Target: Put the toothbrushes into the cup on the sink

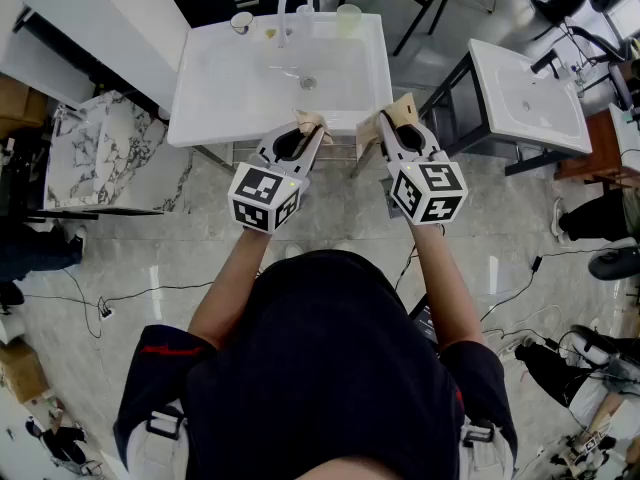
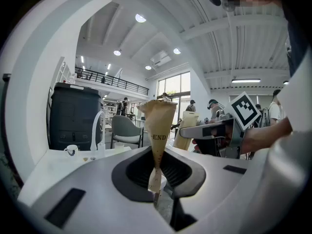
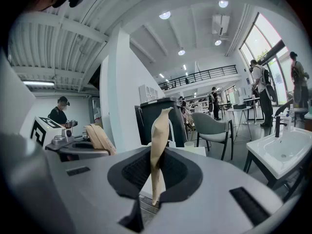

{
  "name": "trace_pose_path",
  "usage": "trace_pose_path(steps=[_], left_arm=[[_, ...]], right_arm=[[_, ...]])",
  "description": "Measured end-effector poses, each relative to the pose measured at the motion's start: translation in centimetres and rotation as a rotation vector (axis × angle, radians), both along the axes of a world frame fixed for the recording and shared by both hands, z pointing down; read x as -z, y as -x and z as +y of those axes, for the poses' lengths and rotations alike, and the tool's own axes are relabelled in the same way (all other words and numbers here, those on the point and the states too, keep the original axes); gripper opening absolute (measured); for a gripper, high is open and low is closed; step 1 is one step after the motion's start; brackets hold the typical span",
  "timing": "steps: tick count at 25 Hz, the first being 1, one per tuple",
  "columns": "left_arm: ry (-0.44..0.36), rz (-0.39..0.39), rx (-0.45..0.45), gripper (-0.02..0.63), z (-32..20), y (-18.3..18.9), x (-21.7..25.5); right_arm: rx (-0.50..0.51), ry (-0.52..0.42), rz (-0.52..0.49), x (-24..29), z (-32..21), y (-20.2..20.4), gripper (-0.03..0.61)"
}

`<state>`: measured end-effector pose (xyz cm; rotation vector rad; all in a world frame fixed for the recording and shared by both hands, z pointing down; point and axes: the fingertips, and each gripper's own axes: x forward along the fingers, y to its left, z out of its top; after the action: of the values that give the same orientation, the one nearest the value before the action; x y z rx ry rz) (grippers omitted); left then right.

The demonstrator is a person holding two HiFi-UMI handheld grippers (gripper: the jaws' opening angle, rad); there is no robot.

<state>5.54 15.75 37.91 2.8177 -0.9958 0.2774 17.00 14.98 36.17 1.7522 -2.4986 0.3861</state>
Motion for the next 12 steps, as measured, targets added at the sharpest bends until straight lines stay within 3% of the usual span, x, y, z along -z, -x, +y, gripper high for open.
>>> trace_pose_path(steps=[12], left_arm=[[0.017, -0.013, 0.039, 0.043, 0.8, -2.2, -1.8]], right_arm=[[0.033, -0.001, -0.021, -1.5, 0.5, -2.5, 0.060]])
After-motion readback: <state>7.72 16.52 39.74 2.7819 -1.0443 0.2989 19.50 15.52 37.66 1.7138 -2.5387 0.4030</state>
